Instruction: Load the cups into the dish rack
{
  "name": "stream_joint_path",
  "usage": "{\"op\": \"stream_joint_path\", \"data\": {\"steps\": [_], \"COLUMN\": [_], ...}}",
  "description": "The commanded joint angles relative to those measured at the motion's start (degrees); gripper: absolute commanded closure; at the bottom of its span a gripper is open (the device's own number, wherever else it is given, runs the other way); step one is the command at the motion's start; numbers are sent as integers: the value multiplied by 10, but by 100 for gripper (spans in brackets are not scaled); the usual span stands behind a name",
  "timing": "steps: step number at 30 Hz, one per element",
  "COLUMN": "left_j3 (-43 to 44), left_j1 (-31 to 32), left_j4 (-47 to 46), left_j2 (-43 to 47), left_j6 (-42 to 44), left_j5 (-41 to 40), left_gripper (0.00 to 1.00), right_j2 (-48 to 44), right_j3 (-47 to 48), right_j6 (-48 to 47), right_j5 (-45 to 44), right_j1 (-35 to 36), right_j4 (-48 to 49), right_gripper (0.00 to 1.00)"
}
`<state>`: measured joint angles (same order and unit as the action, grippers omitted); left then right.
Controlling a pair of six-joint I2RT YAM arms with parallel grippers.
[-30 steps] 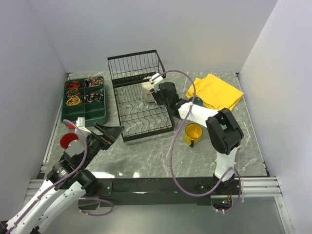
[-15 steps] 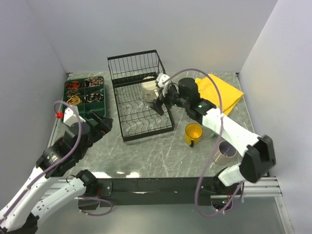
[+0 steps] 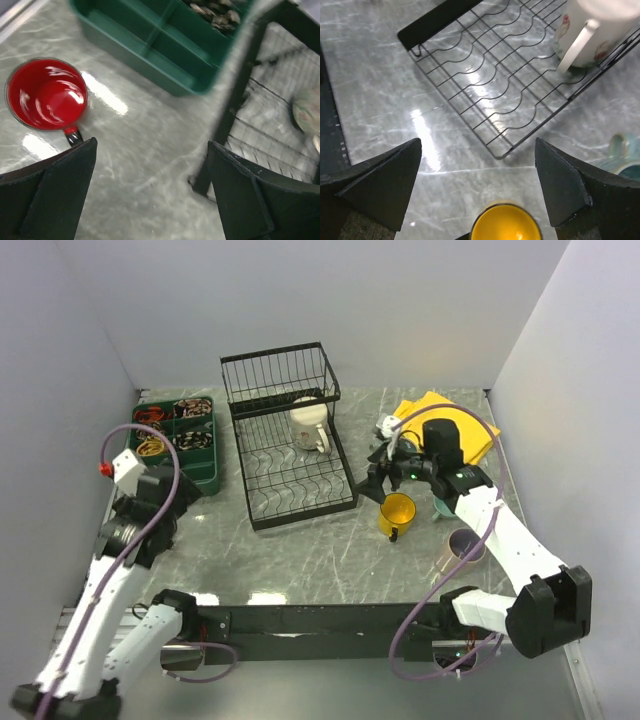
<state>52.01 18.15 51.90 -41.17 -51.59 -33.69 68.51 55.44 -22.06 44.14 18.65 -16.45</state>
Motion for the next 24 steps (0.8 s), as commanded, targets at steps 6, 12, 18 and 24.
{"op": "stream_joint_path", "data": {"steps": [6,12,18,24], "left_j3": [-38,-54,-81,-80], "left_j1": [-295,-305,-331,-336], "left_j4": [-131,-130,-166,-202], "left_j2": [-101,-182,-220,-303], "left_j6": [129,109,124,143], "left_j5": [228,215,207,208], "left_gripper": [4,9,17,20], "right_j2": [-62,-65,-68,-63], "right_j3": [-34,-36,-33,-31], "right_j6": [26,21,4,4], "right_j5": [106,116,118,127], "right_j1": [-50,-56,-58,-58], "right_j4": [25,19,5,-2], "right_gripper": [0,0,0,0]}}
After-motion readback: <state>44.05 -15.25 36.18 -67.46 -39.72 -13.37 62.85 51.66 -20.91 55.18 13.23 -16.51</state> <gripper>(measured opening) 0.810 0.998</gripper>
